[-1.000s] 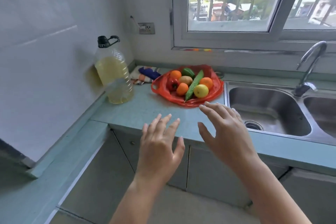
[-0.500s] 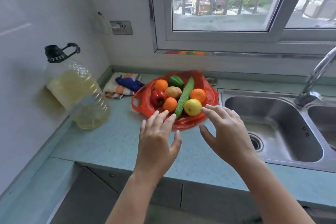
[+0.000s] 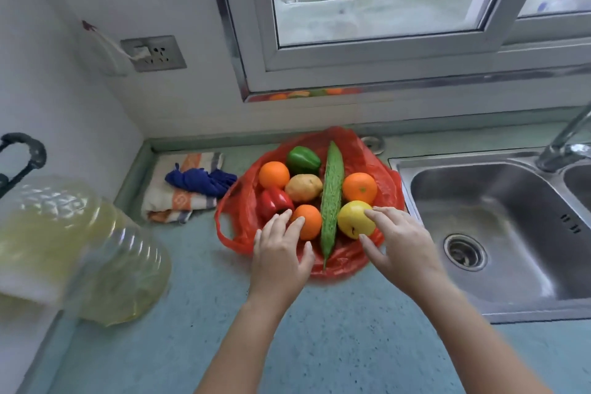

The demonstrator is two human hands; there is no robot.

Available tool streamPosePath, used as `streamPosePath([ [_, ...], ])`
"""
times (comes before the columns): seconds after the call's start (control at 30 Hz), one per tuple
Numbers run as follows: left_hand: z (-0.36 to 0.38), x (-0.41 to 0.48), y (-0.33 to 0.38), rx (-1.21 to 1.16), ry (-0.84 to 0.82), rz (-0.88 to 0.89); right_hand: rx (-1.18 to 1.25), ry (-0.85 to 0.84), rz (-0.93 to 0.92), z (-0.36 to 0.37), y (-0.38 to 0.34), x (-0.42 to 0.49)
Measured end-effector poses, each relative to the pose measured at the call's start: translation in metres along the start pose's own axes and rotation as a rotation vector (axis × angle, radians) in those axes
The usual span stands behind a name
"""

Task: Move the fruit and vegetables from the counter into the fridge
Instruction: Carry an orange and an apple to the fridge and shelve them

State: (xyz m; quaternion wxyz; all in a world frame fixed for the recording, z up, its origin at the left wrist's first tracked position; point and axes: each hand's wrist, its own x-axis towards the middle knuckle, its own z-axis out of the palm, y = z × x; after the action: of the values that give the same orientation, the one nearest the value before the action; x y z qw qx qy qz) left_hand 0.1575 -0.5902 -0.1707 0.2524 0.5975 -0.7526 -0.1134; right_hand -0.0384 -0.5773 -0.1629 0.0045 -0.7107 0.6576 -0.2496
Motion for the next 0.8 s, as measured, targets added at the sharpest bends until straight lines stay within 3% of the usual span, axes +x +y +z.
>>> streamPosePath([
  [0.17,0.031,0.026,-0.013,-0.037,-0.105,-0.063,-0.022,-0.103,0.021,0.033,0.020,0.022],
  [0.43,0.070,0.044,-0.021,-0.047,-0.166,-0.147,0.072,-0.256,-0.092,0.075,0.064,0.044],
  [0.8,0.106,0.057,-0.032,-0.004,-0.087,-0.186,0.208,-0.398,-0.125,0.097,0.088,0.057],
])
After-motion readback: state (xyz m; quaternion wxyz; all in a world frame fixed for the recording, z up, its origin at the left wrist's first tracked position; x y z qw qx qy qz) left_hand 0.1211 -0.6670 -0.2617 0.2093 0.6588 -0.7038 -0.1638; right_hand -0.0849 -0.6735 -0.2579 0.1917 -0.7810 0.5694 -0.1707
